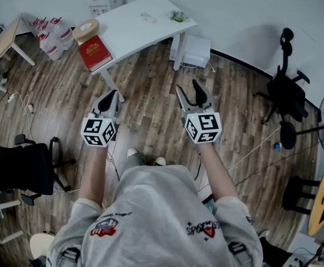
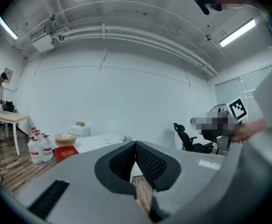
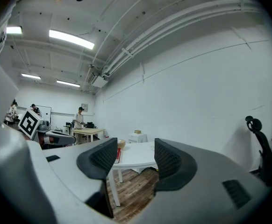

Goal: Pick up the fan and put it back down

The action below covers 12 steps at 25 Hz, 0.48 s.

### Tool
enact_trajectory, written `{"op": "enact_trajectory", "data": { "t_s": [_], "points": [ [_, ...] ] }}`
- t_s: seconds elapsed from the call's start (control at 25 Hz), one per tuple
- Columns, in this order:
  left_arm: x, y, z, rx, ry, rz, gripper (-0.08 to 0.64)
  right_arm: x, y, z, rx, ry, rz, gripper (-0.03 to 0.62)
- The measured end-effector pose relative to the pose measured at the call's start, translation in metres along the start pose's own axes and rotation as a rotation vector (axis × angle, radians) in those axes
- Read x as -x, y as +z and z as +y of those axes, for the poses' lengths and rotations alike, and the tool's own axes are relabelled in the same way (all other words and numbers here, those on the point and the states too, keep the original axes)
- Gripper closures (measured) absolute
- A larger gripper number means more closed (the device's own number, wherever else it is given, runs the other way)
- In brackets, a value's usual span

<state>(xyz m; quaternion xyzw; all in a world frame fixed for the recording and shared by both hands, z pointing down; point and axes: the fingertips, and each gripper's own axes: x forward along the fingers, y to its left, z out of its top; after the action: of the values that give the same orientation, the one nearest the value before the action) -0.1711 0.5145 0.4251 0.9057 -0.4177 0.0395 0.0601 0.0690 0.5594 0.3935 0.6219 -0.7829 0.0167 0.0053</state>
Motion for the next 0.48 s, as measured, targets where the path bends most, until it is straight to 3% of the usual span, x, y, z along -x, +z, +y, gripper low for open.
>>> {"op": "enact_trajectory", "data": {
  "t_s": [0.48],
  "points": [
    [-0.01, -0.001, -0.011, -0.008, 0.0, 0.015, 0.555, -0.006, -0.006, -0.01, -0.002, 0.023, 0.021, 0.356]
  ]
}}
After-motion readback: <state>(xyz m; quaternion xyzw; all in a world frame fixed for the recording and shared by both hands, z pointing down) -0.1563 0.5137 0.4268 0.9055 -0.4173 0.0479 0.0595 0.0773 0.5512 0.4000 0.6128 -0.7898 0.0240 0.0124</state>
